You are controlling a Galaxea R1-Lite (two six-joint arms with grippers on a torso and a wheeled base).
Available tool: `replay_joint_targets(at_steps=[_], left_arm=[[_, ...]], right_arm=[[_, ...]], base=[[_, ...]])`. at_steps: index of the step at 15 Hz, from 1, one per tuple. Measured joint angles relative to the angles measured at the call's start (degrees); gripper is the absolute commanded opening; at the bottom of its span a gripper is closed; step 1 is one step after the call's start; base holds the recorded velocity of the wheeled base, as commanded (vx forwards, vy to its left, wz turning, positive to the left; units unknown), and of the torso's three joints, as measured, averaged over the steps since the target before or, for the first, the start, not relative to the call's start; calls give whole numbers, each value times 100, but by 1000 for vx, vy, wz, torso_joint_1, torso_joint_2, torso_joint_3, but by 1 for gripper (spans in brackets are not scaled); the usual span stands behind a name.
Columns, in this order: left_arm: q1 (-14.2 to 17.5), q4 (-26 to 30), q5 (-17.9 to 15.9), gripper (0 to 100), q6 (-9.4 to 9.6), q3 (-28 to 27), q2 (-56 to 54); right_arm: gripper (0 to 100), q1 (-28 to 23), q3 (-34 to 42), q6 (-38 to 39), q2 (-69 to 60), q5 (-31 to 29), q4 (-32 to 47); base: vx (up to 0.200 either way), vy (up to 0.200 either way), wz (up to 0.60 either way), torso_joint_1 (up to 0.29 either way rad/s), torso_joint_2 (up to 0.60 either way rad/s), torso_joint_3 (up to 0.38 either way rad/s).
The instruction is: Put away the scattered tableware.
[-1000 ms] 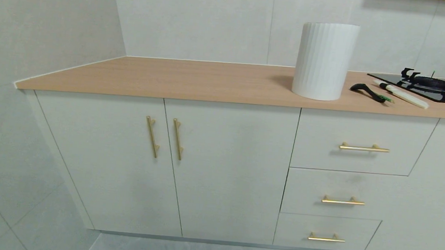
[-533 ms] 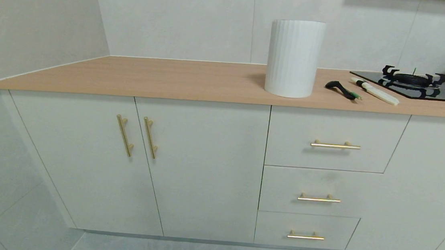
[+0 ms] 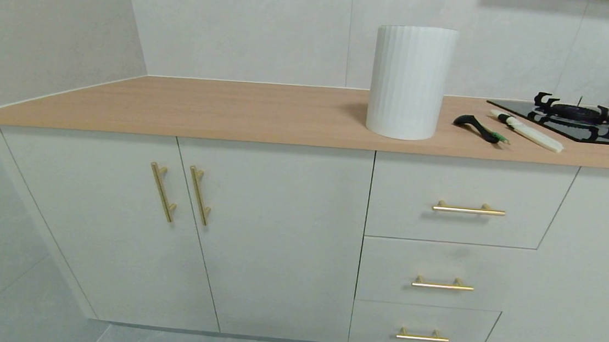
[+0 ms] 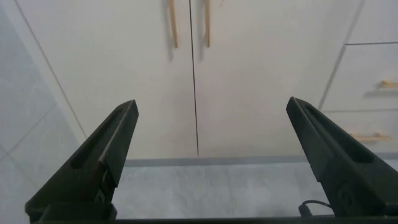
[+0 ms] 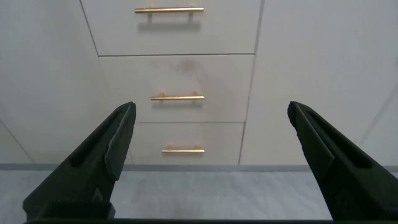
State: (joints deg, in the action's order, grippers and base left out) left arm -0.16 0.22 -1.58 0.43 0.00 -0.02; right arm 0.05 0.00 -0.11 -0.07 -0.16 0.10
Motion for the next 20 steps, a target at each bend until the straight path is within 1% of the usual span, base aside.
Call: replay_joint_targets(at_steps=[10, 11, 14, 17, 20], left_arm=[[-2, -1, 0, 100, -5, 0, 0], [-2, -1, 0, 100, -2, 0, 0], [-5, -4, 0, 100, -5, 0, 0], [-2, -4, 2, 100, -5, 0, 0], [-2, -4, 0, 100, -2, 0, 0]], right_arm=[[100, 2, -22, -35, 0, 11, -2], [100, 5, -143, -7, 10, 51, 85], [100, 127, -945, 347, 310, 316, 107], [100, 306, -1251, 391, 875, 440, 99], [100, 383, -1460, 399, 1730, 636, 91]], base=[[0, 0, 0, 0, 0, 0], [0, 0, 0, 0, 0, 0], [0, 0, 0, 0, 0, 0], [0, 0, 0, 0, 0, 0], [0, 0, 0, 0, 0, 0]])
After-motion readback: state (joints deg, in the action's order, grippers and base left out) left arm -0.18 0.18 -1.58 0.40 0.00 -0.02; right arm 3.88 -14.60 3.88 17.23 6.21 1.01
